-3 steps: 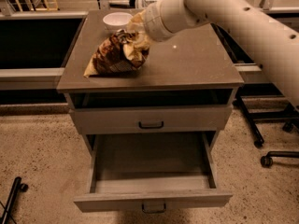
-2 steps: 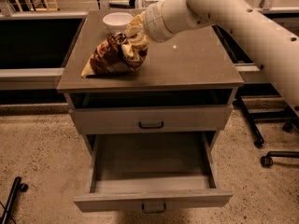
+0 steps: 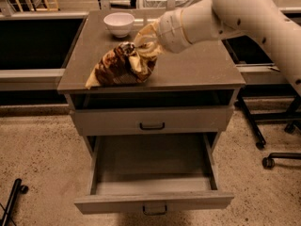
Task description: Place brown chip bag into middle drawer
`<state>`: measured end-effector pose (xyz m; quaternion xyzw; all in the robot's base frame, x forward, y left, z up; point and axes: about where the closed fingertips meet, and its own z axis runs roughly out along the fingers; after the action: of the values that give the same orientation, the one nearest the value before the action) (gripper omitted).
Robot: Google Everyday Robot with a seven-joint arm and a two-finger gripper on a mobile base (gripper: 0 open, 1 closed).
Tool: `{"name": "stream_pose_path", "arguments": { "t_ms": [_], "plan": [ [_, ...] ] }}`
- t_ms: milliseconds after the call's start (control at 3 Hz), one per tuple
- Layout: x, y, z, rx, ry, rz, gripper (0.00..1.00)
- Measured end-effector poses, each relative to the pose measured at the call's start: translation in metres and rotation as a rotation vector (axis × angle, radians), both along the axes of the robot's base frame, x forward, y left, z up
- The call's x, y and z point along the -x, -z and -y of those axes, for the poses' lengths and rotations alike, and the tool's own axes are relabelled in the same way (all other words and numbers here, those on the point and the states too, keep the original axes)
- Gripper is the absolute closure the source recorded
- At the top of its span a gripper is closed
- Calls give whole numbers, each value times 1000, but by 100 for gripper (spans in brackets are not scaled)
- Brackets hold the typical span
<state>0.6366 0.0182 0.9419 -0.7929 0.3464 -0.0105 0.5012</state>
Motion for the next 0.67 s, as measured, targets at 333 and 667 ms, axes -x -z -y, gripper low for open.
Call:
{"name": "stream_pose_path", "arguments": {
  "t_ms": [333, 667],
  "plan": [
    [44, 13, 29, 74, -57, -30, 100],
    [89, 5, 51, 88, -112, -19, 100]
  ]
}}
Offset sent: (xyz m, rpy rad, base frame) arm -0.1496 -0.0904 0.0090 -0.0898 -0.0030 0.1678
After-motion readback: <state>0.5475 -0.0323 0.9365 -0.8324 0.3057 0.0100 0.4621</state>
